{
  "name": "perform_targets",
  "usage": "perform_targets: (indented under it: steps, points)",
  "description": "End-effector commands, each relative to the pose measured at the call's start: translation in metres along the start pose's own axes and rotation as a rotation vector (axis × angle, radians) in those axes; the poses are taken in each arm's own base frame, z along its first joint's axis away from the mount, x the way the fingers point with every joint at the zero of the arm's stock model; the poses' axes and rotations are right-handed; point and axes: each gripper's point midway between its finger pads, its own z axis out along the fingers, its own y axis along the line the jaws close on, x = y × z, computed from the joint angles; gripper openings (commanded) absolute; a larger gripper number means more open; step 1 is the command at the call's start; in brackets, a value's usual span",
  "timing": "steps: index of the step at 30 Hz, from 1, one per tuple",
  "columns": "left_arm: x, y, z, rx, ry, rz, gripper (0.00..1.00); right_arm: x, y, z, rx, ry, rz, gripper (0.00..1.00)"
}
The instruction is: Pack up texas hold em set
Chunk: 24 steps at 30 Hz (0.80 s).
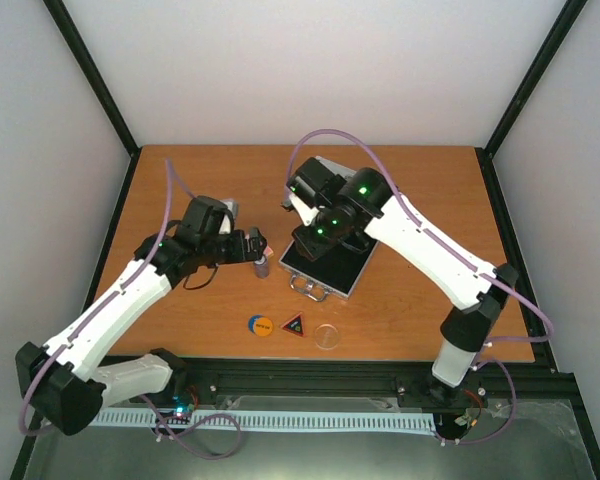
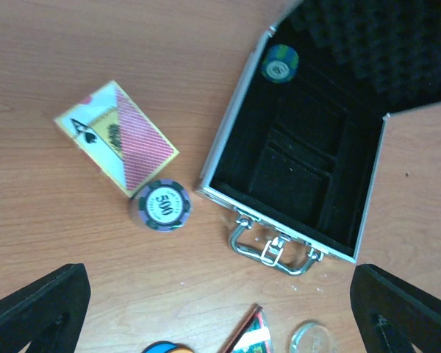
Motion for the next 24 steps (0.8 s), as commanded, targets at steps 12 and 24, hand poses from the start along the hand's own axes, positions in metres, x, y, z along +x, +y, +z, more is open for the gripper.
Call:
perform_targets:
  steps: [12,24]
  points:
    - [0.002,-0.108,-0.019,0.570,0.150,0.137,1.00,0.022,0.000,-0.037,-0.037,-0.089,-0.052,0.03]
    - [0.021,-0.140,-0.025,0.871,0.211,0.207,1.00,0.032,0.001,-0.046,-0.044,-0.105,-0.064,0.03]
